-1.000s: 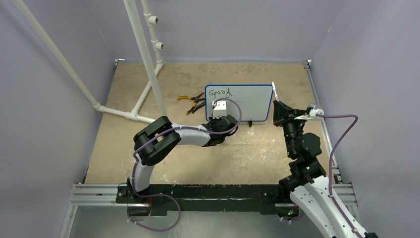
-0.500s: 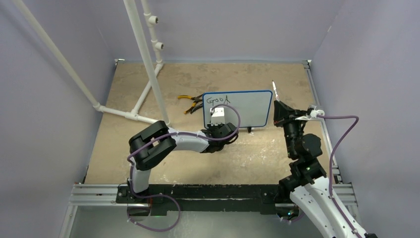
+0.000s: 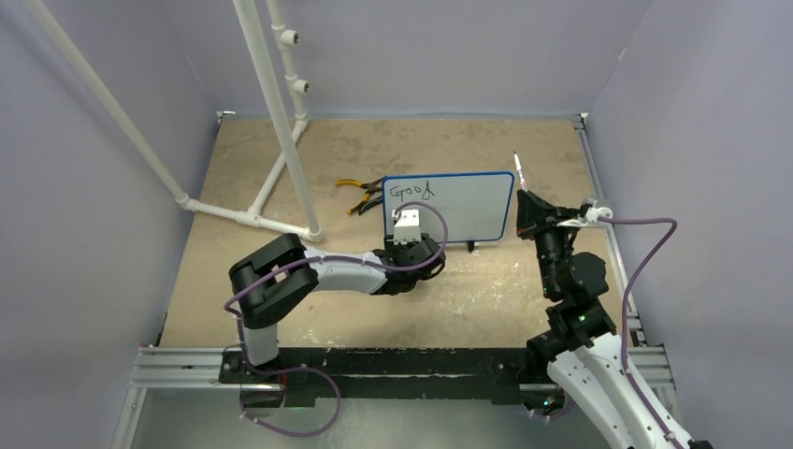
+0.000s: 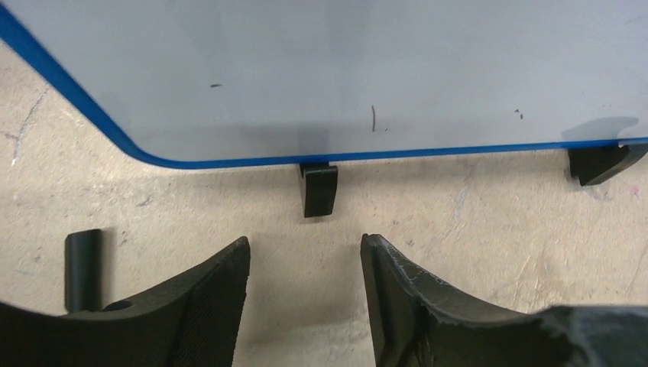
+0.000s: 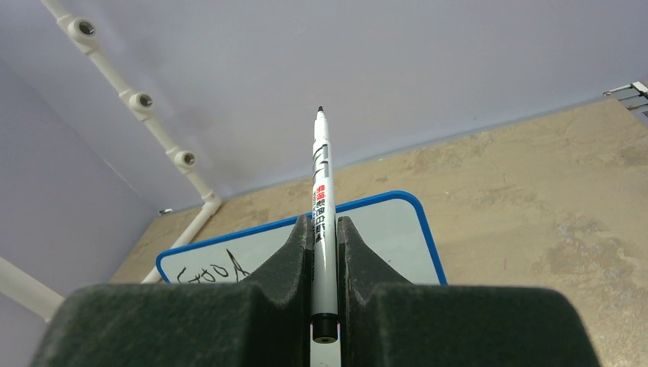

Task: Write a sentence on the whiteboard

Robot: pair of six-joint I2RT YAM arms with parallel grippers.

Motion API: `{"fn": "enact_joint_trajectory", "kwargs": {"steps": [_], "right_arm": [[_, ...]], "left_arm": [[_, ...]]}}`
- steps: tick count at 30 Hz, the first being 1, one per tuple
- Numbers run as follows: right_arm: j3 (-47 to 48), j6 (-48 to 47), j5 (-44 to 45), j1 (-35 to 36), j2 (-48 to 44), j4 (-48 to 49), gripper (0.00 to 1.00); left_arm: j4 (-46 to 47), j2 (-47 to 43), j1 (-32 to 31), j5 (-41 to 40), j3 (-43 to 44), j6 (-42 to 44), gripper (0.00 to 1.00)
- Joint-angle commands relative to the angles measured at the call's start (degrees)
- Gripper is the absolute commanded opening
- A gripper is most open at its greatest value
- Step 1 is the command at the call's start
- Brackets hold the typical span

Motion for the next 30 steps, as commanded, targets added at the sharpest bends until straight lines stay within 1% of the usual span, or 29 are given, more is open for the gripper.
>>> {"fn": "enact_joint_trajectory", "kwargs": {"steps": [1, 3, 6, 11, 14, 17, 19, 23, 25, 27, 30], "right_arm": [[0.46, 0.3, -0.09, 0.0, -0.95, 0.96, 0.0], [0.54, 0.26, -0.23, 0.0, -1.37, 0.61, 0.0], [0.45, 0.13, -0.97, 0.0, -2.1, 0.0, 0.0], [-0.27, -0.82, -4.62, 0.0, -3.04, 0.04, 0.0], [-0.38, -1.27, -6.22, 0.0, -2.96, -0.32, 0.0], [-0.4, -2.59, -9.15, -0.02, -2.61, 0.02, 0.0], [-0.38, -3.14, -11.23, 0.0, -2.32, 0.02, 0.0], [-0.82, -3.64, -13.46, 0.0, -2.03, -0.76, 0.0], [-1.44, -3.74, -15.02, 0.0, -1.75, -0.64, 0.0], [-2.13, -3.99, -16.9, 0.0, -0.95, -0.15, 0.0], [-2.95, -4.22, -19.32, 0.0, 1.07, 0.73, 0.0]], "left_arm": [[-1.04, -5.82, -0.34, 0.52, -1.41, 1.9, 0.57], [-0.99, -8.24, -0.33, 0.79, -1.5, 4.22, 0.59], [-0.57, -12.58, -0.18, 2.0, -1.65, 10.13, 0.65], [-1.42, -19.5, 1.05, 5.03, -0.44, 20.01, 0.67], [-2.78, -22.75, 5.0, 11.38, 0.98, 23.45, 0.67], [-3.04, -25.79, 9.84, 20.13, 2.56, 27.04, 0.67], [-3.56, -26.69, 11.65, 24.72, 4.9, 30.64, 0.68], [-7.91, -25.86, 13.63, 31.68, 11.22, 38.0, 0.68], [-9.51, -25.12, 15.58, 36.85, 13.63, 41.36, 0.69], [-10.34, -24.65, 17.71, 38.54, 15.02, 43.21, 0.7], [-9.46, -24.33, 22.6, 43.76, 15.1, 44.47, 0.7]]}}
